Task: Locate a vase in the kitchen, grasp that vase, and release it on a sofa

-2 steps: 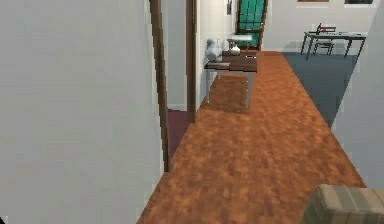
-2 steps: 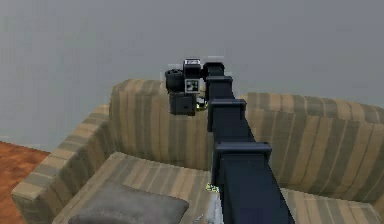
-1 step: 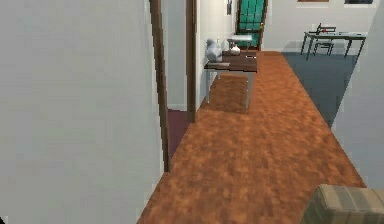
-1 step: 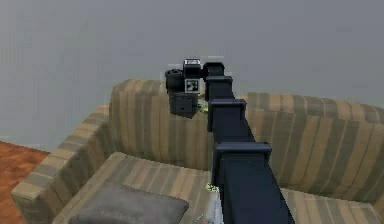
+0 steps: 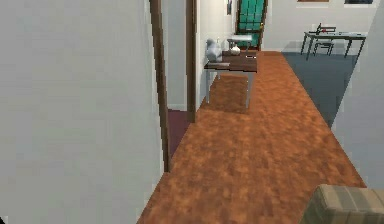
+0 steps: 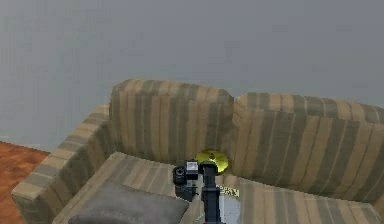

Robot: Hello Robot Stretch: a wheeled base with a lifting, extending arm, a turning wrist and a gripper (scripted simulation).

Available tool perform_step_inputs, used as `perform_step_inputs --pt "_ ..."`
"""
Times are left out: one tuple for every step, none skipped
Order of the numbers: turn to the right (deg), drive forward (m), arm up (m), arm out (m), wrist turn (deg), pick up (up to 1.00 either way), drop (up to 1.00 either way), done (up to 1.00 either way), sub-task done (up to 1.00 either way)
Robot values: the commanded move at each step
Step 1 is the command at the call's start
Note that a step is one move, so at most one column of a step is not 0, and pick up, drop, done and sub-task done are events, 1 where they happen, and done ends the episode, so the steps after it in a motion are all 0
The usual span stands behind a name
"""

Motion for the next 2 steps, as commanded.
perform_step_inputs --pt "0.0 0.0 -0.32 0.0 0.0 0.0 0.0 0.0 0.0" --pt "0.0 0.0 0.0 0.0 0.0 0.0 1.0 0.0 0.0"
